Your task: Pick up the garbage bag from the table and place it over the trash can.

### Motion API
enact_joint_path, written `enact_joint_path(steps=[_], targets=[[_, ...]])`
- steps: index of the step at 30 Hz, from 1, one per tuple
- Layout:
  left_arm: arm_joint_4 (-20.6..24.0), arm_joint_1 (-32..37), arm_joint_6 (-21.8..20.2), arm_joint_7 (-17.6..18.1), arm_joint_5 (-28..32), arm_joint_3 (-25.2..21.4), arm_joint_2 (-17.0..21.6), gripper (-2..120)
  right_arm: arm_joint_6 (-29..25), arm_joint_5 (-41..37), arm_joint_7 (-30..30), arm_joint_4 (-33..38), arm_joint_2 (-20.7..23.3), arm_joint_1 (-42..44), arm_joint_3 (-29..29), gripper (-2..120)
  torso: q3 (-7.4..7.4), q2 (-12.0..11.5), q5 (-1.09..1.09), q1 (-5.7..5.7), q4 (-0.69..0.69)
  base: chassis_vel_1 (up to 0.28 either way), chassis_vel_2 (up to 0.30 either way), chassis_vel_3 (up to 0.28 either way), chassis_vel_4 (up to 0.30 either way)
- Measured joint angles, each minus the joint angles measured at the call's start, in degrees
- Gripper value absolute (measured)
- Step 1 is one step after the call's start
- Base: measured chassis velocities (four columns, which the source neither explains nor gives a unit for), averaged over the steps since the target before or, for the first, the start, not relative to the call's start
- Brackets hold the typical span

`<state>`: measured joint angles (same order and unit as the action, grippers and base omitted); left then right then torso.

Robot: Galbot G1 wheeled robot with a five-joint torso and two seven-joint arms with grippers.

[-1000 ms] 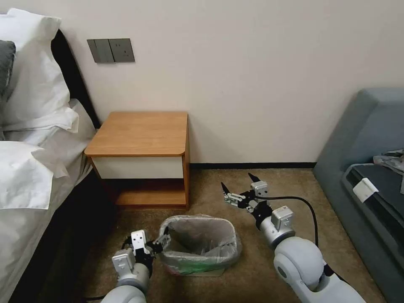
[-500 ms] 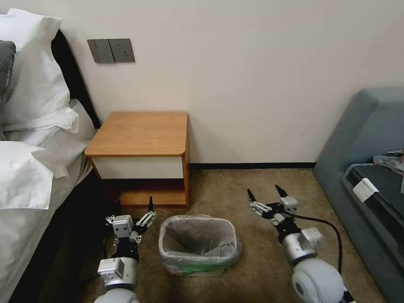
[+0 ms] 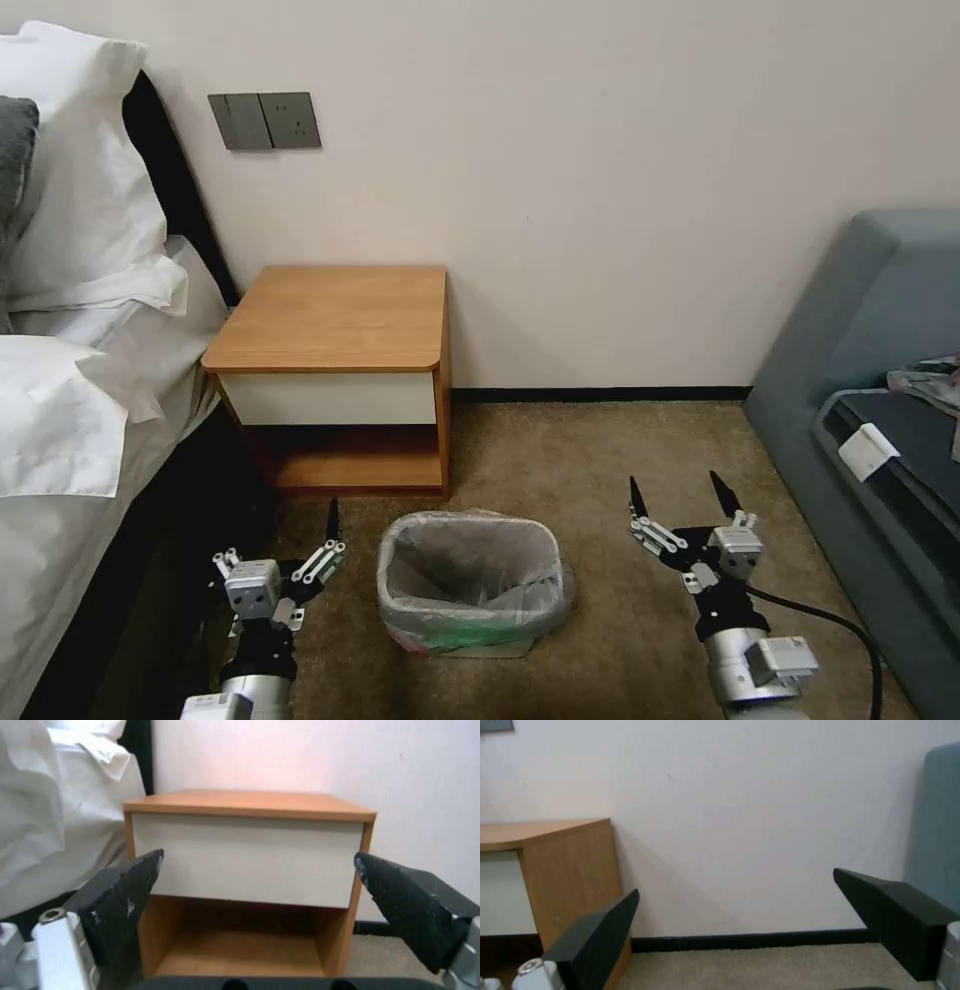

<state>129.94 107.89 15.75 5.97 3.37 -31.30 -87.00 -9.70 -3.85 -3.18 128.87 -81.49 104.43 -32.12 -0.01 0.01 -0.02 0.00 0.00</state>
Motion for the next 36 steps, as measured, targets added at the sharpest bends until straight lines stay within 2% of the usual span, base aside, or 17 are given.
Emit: enact_joint_path(steps=[3, 8, 14, 36], targets=[[1.69, 0.53, -1.30, -0.36, 0.01, 0.47, -0.02, 100, 0.61, 0.59, -0.51, 1.90, -0.31, 1.45, -0.68, 100, 0.00, 0.00, 0.02, 0.00, 0.00, 0.000, 0.000, 0.000, 0.000], [3.69, 0.83, -3.02, -1.26, 0.11, 0.88, 0.51, 100, 5.84, 2.20, -1.94, 6.46, -2.47, 2.46, -0.38, 100, 0.01, 0.00, 0.00, 0.00, 0.01, 0.000, 0.000, 0.000, 0.000], [4.69, 1.02, -4.62, -1.39, 0.22, 1.05, 0.95, 100, 5.43, 3.80, -1.27, 6.16, -4.78, 1.96, -0.62, 100, 0.01, 0.00, 0.02, 0.00, 0.00, 0.000, 0.000, 0.000, 0.000], [4.69, 0.98, -4.81, -1.36, 0.13, 1.11, 1.02, 100, 5.33, 3.85, -1.11, 5.65, -4.76, 1.77, -0.69, 100, 0.01, 0.00, 0.01, 0.00, 0.00, 0.000, 0.000, 0.000, 0.000]])
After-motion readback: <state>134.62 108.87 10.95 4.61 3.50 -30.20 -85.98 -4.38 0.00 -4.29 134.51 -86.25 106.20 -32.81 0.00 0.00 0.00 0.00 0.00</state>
